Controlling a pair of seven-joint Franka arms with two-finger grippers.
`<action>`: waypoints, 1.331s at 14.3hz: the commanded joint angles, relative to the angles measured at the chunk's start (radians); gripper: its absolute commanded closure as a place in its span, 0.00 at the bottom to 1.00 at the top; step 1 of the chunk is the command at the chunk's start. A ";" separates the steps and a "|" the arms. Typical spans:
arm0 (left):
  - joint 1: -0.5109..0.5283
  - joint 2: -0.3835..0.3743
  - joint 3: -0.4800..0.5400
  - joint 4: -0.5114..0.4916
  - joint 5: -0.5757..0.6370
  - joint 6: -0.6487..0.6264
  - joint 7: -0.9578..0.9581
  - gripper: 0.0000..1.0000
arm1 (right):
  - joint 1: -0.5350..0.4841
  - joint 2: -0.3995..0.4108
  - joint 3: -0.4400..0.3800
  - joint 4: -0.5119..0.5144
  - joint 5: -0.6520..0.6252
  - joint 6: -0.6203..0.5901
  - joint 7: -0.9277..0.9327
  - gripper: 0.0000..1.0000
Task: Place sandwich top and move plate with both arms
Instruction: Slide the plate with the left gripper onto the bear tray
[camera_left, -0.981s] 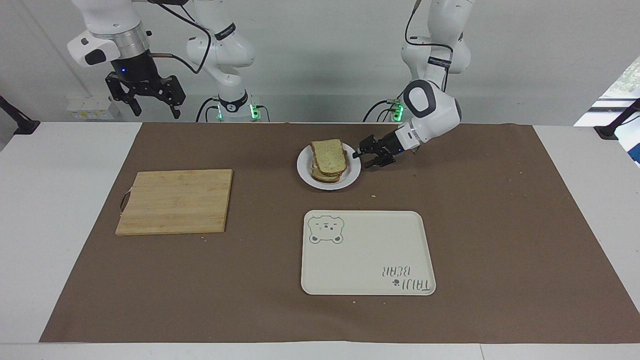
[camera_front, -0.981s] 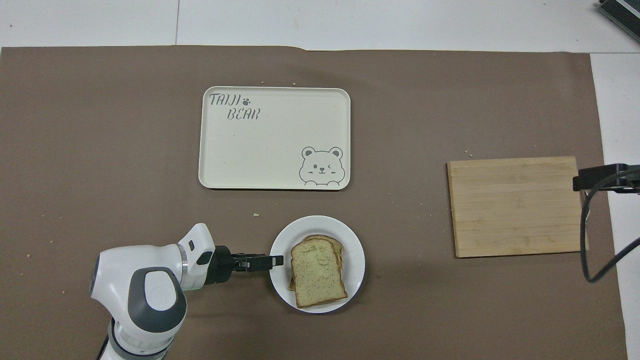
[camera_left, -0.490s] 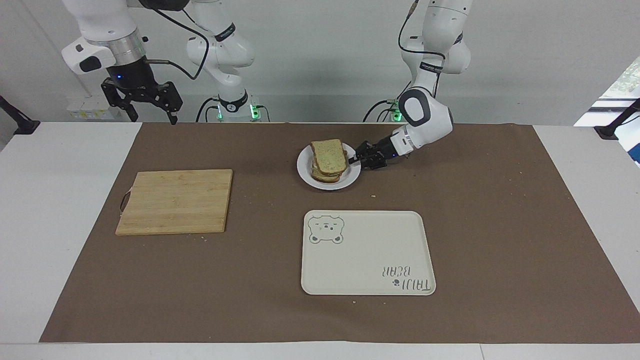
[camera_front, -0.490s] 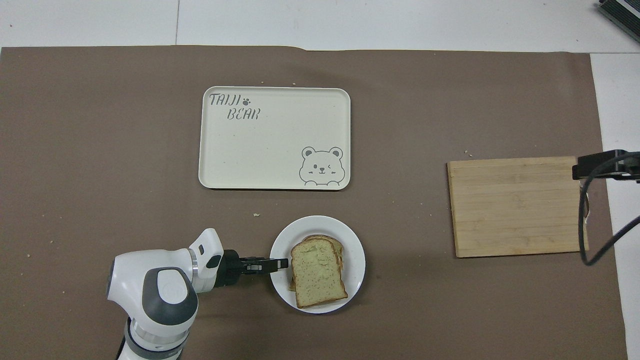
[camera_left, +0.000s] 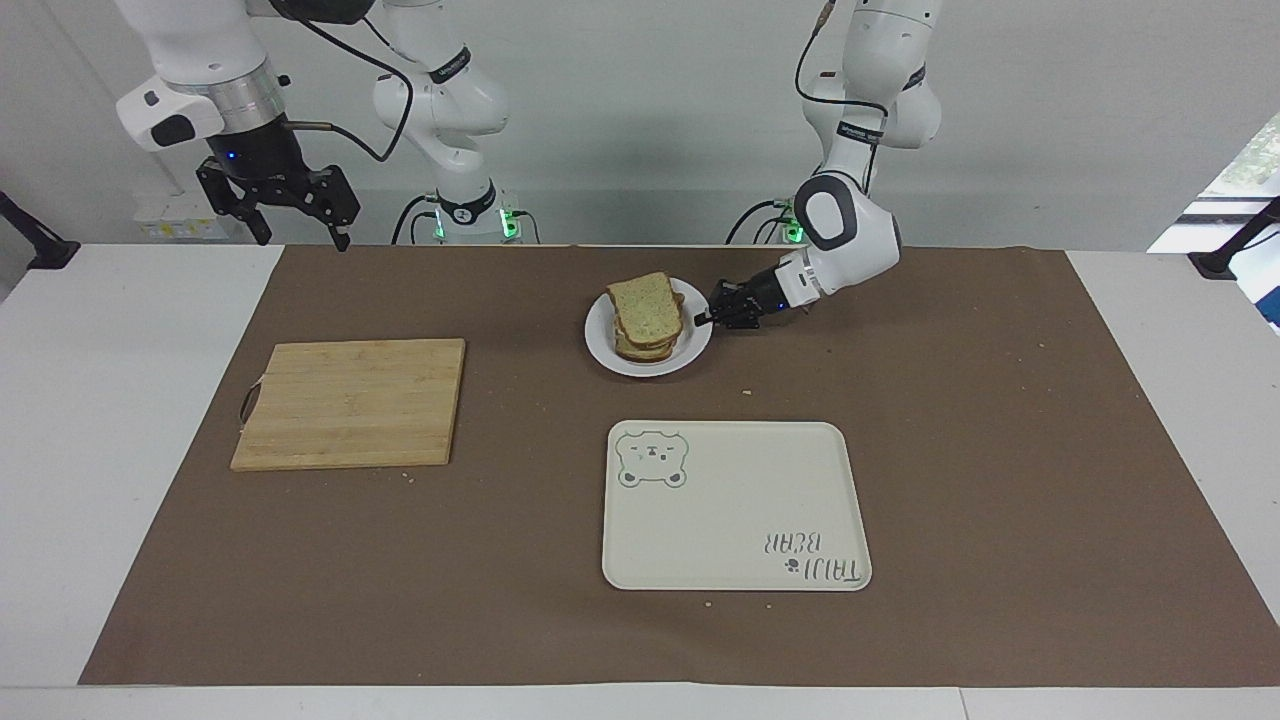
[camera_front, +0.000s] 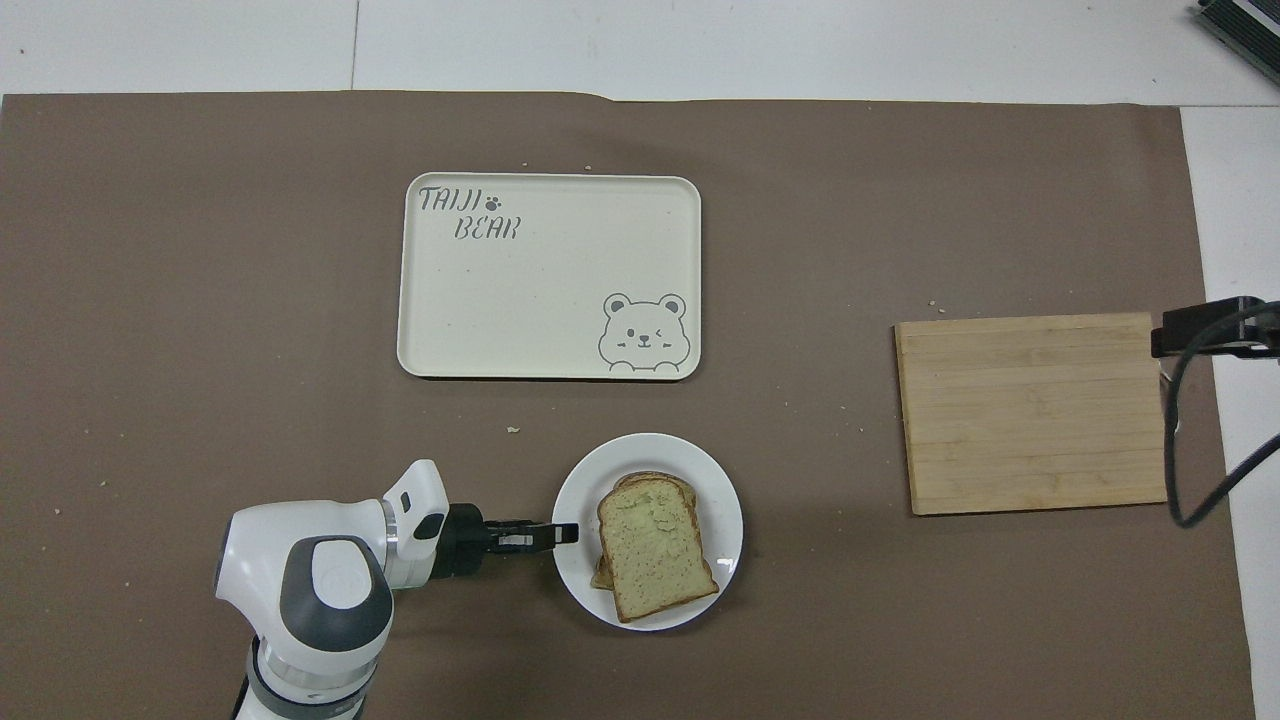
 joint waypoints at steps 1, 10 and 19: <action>0.105 -0.018 0.007 -0.001 -0.019 -0.129 0.021 1.00 | -0.004 0.011 0.003 0.024 0.000 -0.021 -0.021 0.00; 0.332 0.149 0.008 0.336 -0.004 -0.283 0.027 1.00 | -0.004 0.011 0.001 0.024 0.000 -0.021 -0.021 0.00; 0.421 0.429 -0.004 0.717 0.229 -0.214 -0.124 1.00 | -0.004 0.011 0.001 0.024 0.000 -0.021 -0.021 0.00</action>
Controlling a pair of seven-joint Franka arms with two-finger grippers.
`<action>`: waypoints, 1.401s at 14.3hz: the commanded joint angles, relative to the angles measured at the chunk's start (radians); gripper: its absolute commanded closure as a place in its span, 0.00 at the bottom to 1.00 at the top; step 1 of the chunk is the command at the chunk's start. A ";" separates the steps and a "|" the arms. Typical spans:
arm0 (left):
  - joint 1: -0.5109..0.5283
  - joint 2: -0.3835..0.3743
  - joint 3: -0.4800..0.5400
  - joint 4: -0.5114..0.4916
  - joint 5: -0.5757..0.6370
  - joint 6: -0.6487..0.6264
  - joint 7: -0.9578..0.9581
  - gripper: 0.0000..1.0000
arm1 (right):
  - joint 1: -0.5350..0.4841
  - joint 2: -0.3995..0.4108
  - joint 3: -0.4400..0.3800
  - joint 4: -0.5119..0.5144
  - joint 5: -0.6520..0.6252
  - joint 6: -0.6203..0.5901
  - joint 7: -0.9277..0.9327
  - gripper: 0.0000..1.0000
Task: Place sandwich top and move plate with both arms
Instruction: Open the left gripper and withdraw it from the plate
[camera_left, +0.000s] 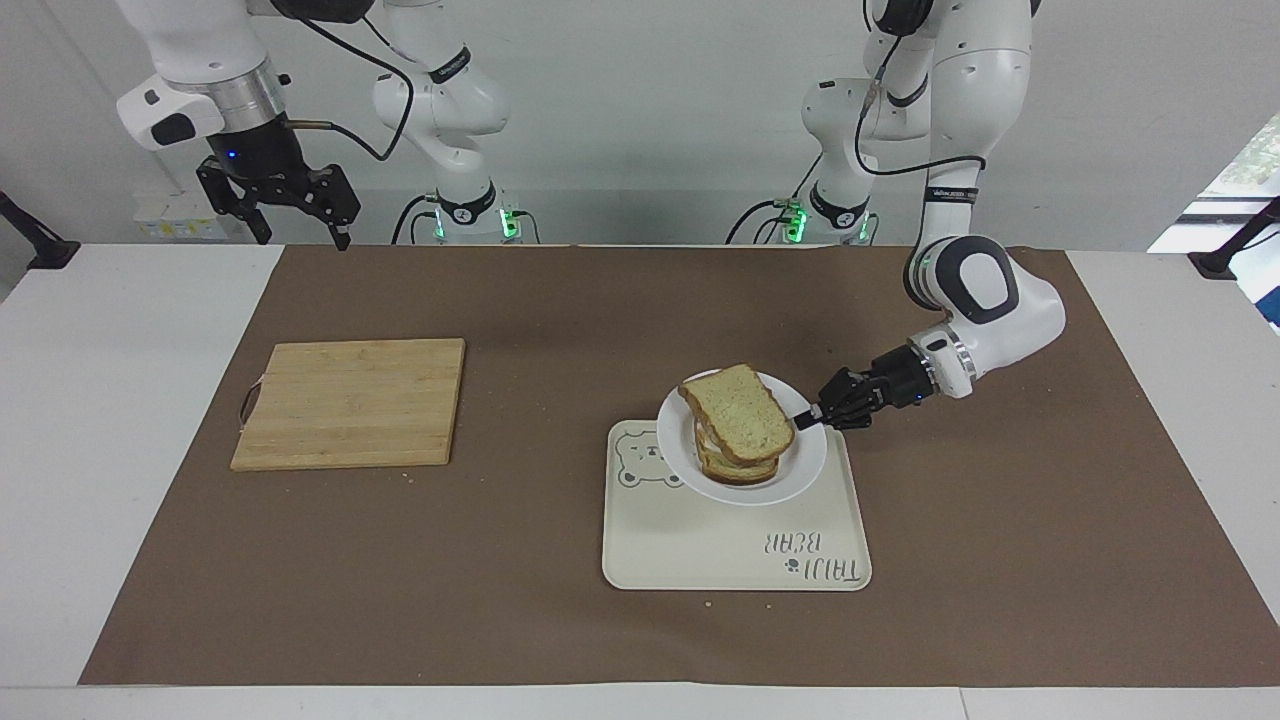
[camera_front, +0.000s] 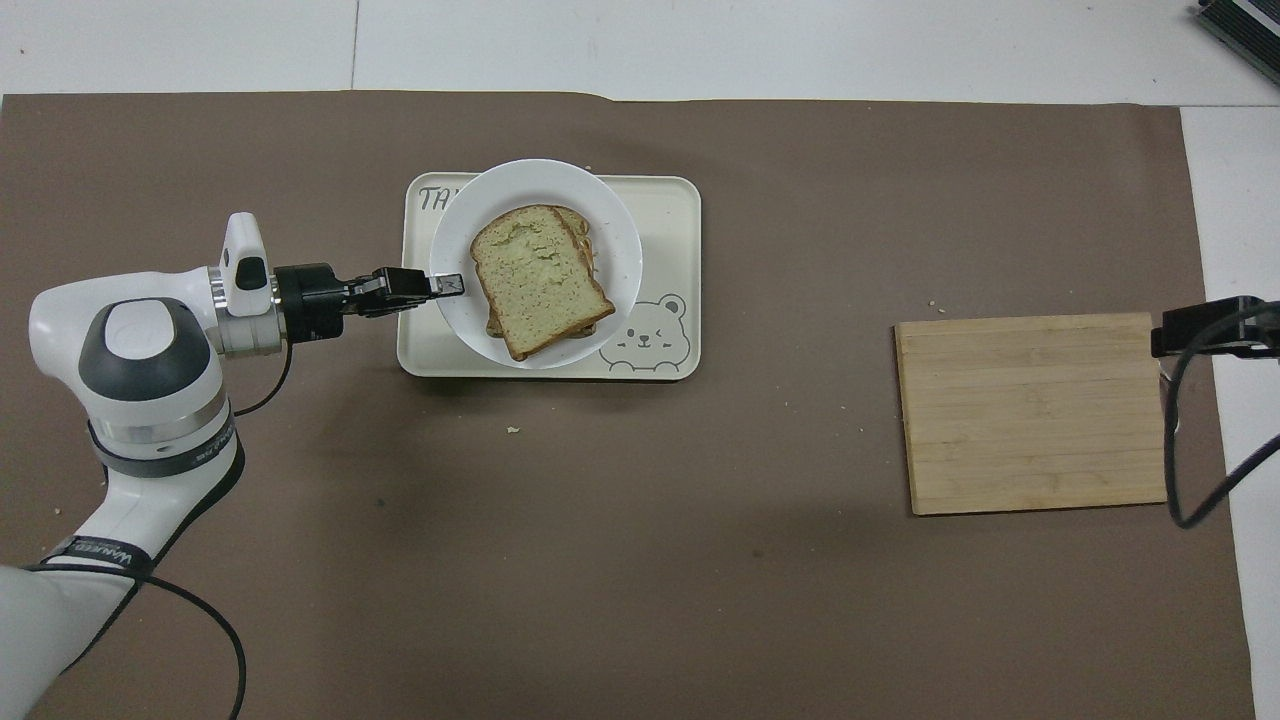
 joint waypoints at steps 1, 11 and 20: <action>0.040 0.118 -0.021 0.120 0.077 -0.008 -0.024 1.00 | -0.004 0.011 0.001 0.020 0.000 -0.021 -0.021 0.00; 0.004 0.216 -0.035 0.188 0.237 0.063 -0.038 0.84 | -0.004 0.009 0.003 0.022 0.000 -0.021 -0.021 0.00; 0.000 0.126 -0.027 0.271 0.670 0.061 -0.254 0.14 | -0.004 0.009 0.003 0.022 0.000 -0.021 -0.021 0.00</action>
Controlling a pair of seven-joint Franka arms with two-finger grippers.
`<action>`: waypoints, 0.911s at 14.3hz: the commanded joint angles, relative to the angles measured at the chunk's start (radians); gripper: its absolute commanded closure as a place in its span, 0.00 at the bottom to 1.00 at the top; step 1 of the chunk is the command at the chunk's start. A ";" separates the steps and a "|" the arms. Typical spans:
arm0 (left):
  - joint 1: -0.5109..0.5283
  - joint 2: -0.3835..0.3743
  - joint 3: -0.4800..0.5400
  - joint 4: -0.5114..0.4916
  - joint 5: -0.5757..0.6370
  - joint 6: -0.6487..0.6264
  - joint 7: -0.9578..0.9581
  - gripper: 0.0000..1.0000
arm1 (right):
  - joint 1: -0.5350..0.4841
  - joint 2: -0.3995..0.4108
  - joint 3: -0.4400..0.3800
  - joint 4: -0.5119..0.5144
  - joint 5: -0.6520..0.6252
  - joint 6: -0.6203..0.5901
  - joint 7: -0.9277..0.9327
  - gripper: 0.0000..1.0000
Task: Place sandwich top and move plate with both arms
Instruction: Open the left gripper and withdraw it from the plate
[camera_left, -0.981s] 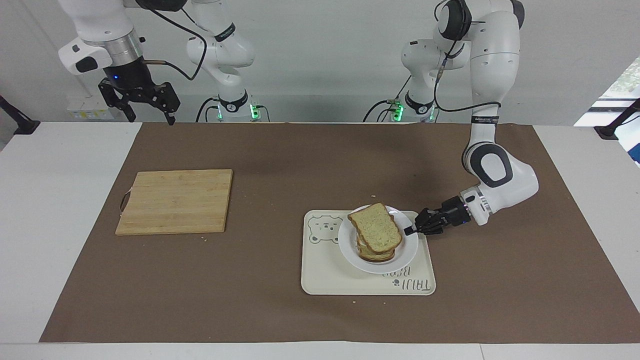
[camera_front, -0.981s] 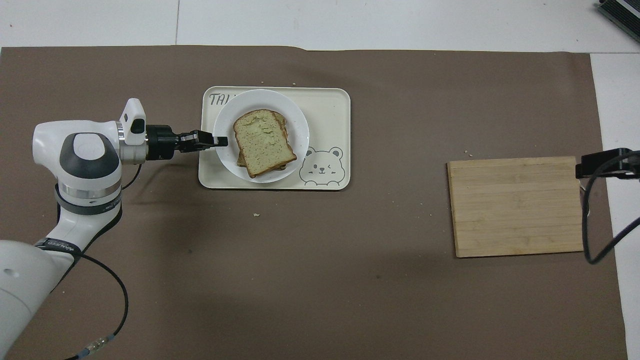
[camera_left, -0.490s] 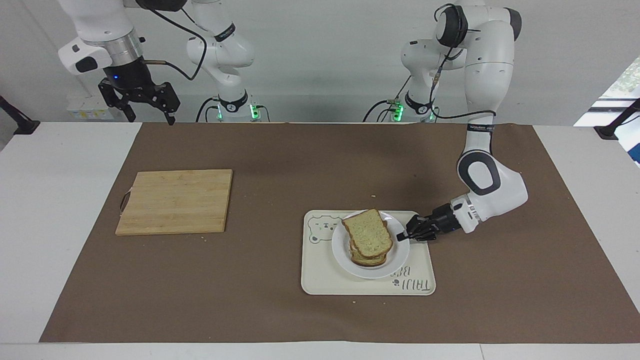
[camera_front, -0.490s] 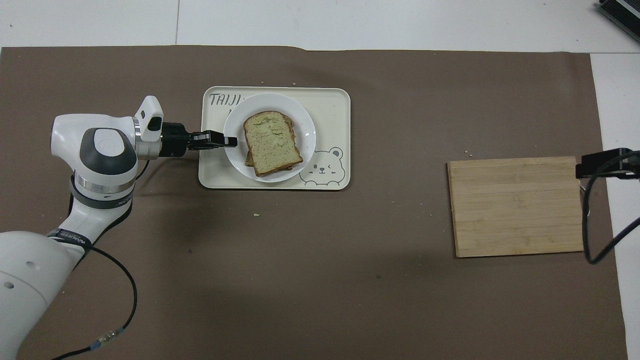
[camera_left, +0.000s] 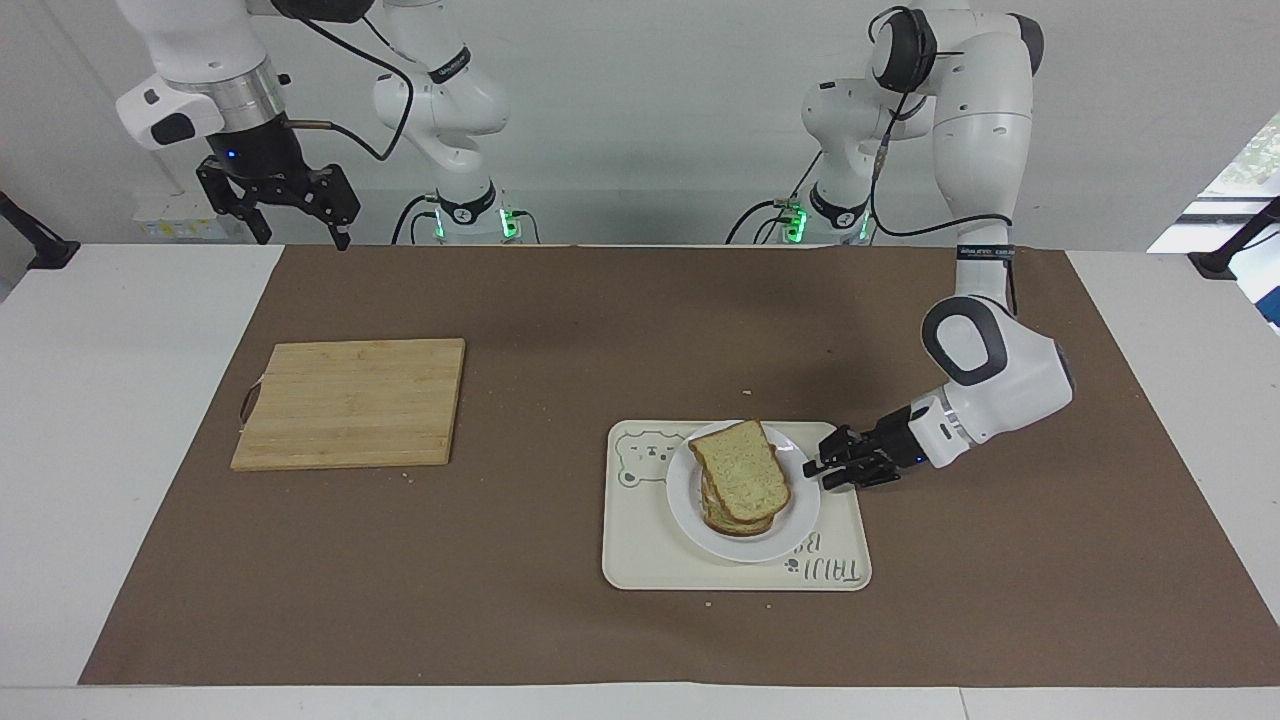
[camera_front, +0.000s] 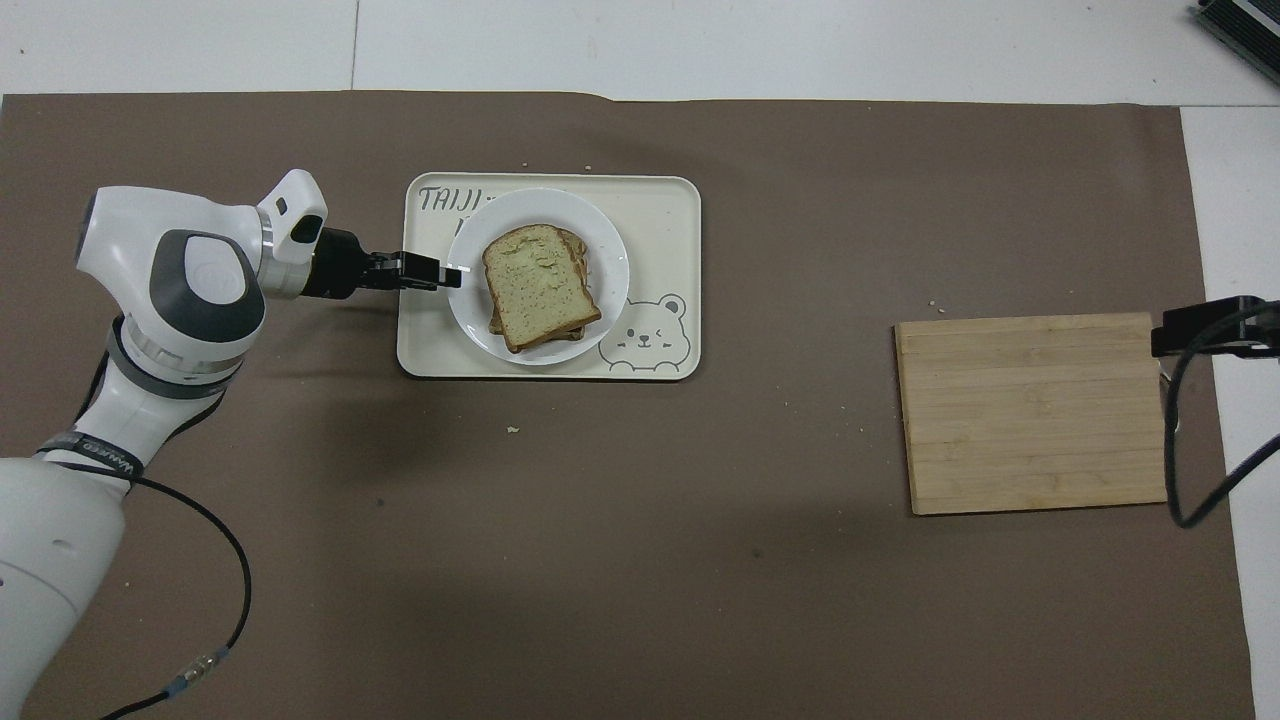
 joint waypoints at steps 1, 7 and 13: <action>-0.012 -0.088 0.018 0.005 0.169 -0.001 -0.079 0.06 | -0.004 0.010 0.001 0.021 0.000 -0.021 -0.021 0.00; 0.001 -0.301 0.075 0.040 0.579 -0.174 -0.183 0.00 | -0.004 0.010 0.001 0.021 0.000 -0.021 -0.021 0.00; -0.013 -0.396 0.088 0.269 0.779 -0.570 -0.205 0.00 | -0.004 0.010 0.000 0.021 0.000 -0.021 -0.020 0.00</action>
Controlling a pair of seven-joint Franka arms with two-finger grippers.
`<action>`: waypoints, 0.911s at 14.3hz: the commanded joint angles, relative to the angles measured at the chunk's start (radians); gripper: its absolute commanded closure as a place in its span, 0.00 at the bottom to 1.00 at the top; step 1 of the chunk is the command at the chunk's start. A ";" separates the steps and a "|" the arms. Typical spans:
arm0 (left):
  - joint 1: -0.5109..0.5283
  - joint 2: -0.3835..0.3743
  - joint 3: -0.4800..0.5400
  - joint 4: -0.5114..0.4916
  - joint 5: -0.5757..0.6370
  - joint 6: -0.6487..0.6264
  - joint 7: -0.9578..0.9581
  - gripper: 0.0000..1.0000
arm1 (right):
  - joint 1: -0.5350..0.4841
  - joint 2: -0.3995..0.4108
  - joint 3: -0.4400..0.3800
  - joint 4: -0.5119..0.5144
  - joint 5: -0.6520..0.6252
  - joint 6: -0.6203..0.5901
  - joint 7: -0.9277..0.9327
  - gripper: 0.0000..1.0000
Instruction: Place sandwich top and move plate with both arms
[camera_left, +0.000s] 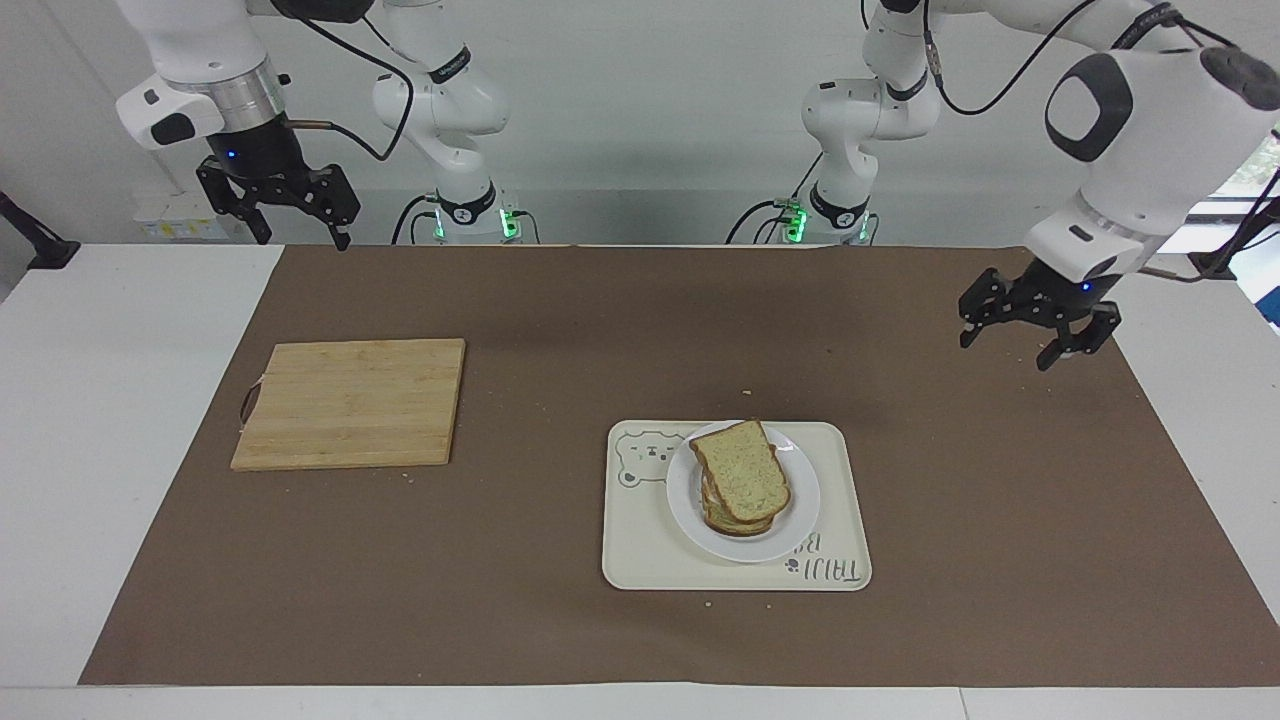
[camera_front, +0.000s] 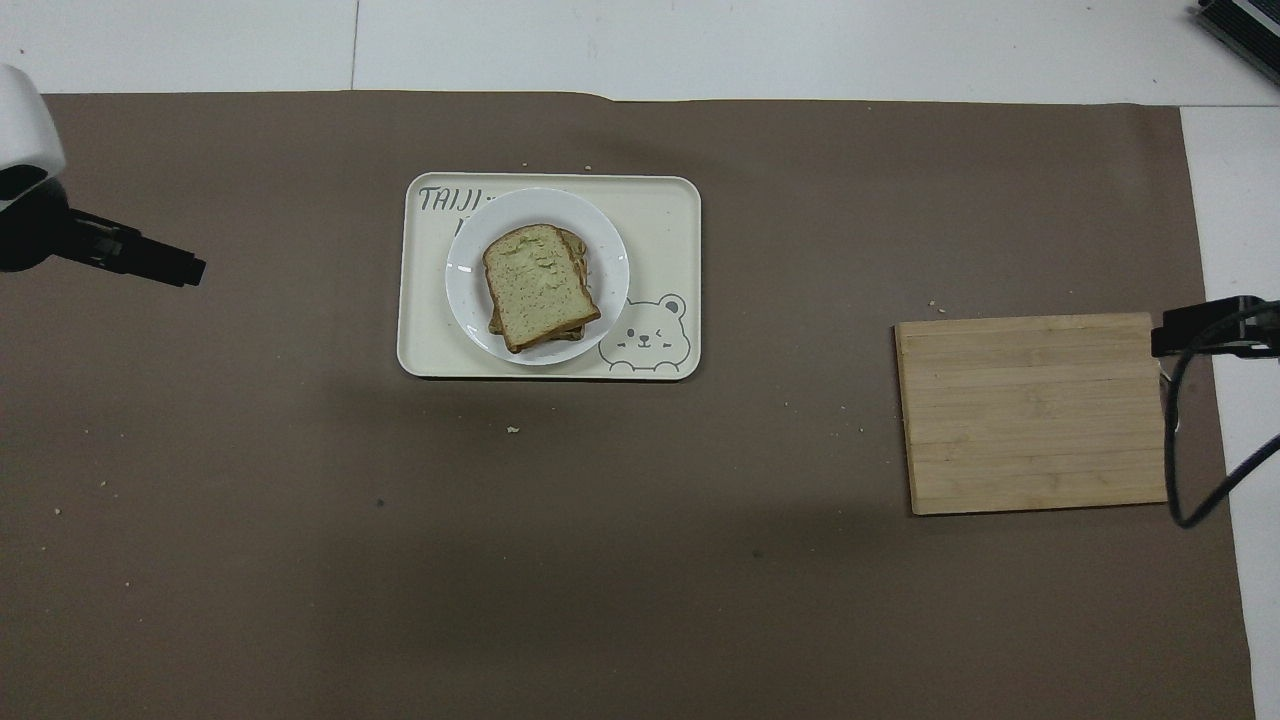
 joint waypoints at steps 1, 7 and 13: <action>-0.014 -0.054 0.007 0.048 0.061 -0.111 -0.018 0.00 | -0.001 0.012 -0.004 0.021 0.000 -0.019 -0.020 0.00; -0.020 -0.183 -0.033 0.028 0.114 -0.244 -0.142 0.00 | 0.023 0.013 -0.034 0.019 -0.018 -0.019 -0.018 0.00; -0.007 -0.188 -0.022 0.019 0.096 -0.263 -0.148 0.00 | 0.092 0.012 -0.108 0.016 -0.015 -0.021 -0.020 0.00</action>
